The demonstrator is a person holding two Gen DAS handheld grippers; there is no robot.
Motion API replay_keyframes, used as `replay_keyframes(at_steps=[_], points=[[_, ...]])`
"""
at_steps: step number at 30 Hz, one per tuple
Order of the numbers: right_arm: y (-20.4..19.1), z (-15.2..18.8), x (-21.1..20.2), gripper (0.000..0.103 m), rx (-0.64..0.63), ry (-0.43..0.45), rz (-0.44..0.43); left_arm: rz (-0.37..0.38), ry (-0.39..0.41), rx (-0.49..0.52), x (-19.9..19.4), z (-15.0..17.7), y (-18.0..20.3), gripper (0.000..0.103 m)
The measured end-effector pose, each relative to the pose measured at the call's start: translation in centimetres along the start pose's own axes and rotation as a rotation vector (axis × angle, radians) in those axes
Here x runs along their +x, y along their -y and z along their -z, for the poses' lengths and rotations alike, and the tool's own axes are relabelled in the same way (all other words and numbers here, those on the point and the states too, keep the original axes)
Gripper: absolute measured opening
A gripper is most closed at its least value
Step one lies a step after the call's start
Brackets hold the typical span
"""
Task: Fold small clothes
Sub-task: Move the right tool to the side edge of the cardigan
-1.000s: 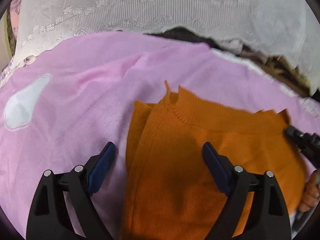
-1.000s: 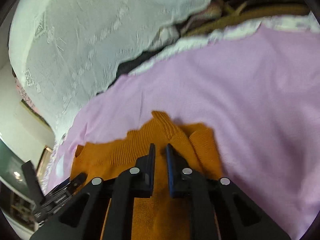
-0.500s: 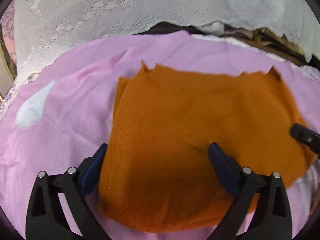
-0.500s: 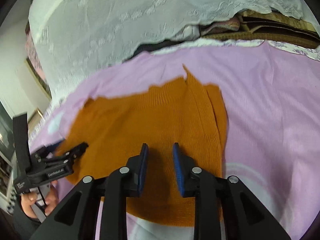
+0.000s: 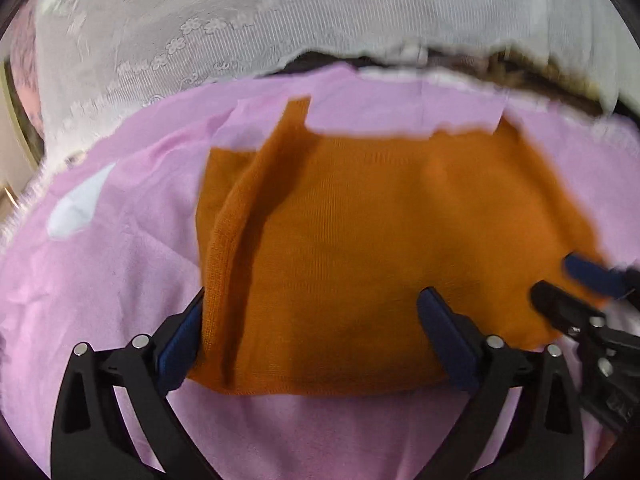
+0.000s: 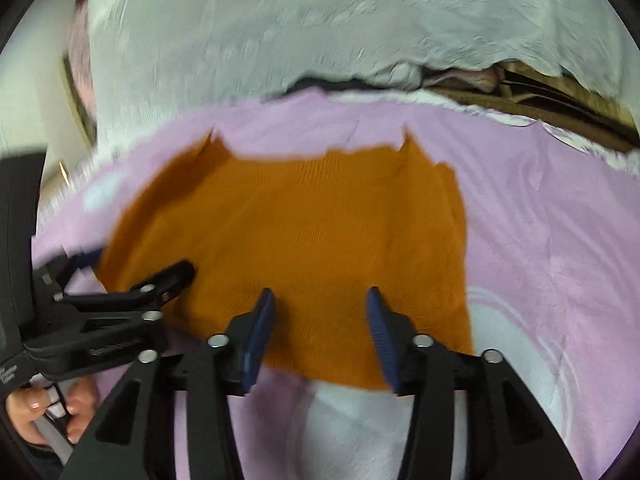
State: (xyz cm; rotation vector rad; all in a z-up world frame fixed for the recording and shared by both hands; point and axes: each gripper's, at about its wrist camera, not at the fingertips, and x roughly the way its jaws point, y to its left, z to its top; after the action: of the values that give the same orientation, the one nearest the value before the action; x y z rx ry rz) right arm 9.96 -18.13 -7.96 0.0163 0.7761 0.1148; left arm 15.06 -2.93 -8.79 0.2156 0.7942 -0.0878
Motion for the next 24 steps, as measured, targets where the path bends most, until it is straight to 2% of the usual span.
replay_keyframes(at_steps=[3, 9, 18, 20, 24], points=[[-0.7, 0.2, 0.1, 0.061, -0.032, -0.013, 0.02, -0.006, 0.003, -0.002, -0.2, 0.0, 0.0, 0.099], [-0.8, 0.3, 0.0, 0.065, -0.043, -0.009, 0.024, -0.003, 0.025, -0.013, -0.6, 0.3, -0.3, 0.099], [1.9, 1.1, -3.6, 0.065, 0.103, 0.148, 0.043, 0.015, 0.123, -0.057, -3.3, 1.2, -1.0, 0.099], [2.8, 1.1, -3.5, 0.066, 0.141, 0.142, 0.047, 0.013, 0.132, -0.054, -3.6, 1.4, -0.9, 0.099], [3.8, 1.2, -2.6, 0.074, 0.187, 0.089, 0.047, 0.006, 0.126, -0.045, -3.6, 1.5, -0.6, 0.099]])
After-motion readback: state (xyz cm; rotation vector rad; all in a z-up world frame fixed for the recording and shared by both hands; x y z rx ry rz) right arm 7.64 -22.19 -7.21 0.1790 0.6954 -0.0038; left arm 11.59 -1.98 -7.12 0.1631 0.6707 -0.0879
